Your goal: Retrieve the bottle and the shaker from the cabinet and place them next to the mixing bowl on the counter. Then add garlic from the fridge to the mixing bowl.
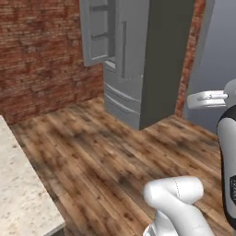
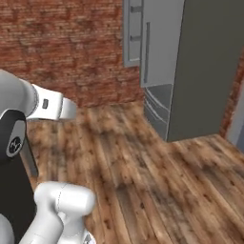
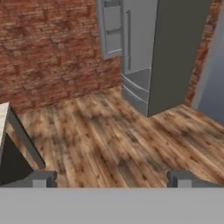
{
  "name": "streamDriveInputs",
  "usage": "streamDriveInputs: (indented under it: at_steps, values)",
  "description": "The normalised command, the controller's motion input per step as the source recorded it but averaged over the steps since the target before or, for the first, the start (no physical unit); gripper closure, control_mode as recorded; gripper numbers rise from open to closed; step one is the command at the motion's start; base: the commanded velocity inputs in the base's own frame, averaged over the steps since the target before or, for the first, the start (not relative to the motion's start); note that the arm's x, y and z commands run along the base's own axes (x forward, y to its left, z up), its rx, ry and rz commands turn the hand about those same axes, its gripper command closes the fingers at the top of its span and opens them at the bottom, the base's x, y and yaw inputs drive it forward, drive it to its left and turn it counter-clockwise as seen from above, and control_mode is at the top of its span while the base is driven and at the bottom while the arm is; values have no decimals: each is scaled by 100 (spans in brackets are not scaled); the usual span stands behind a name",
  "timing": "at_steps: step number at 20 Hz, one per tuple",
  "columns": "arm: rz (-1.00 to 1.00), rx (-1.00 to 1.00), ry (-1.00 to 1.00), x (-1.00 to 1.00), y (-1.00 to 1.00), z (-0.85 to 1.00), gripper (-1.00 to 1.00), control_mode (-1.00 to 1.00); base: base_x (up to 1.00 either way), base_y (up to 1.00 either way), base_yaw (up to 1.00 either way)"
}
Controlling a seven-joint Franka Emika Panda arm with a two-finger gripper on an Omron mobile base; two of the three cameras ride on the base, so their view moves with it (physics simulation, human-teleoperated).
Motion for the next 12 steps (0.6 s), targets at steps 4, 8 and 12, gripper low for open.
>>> streamDriveInputs:
  at_steps: [4,8,12]
  values:
    - [0,0,0,0,0,0,-100,100,100,0,58]
    - [0,0,0,0,0,0,-100,100,100,7,61]
    - [0,0,0,0,0,0,-100,100,100,1,56]
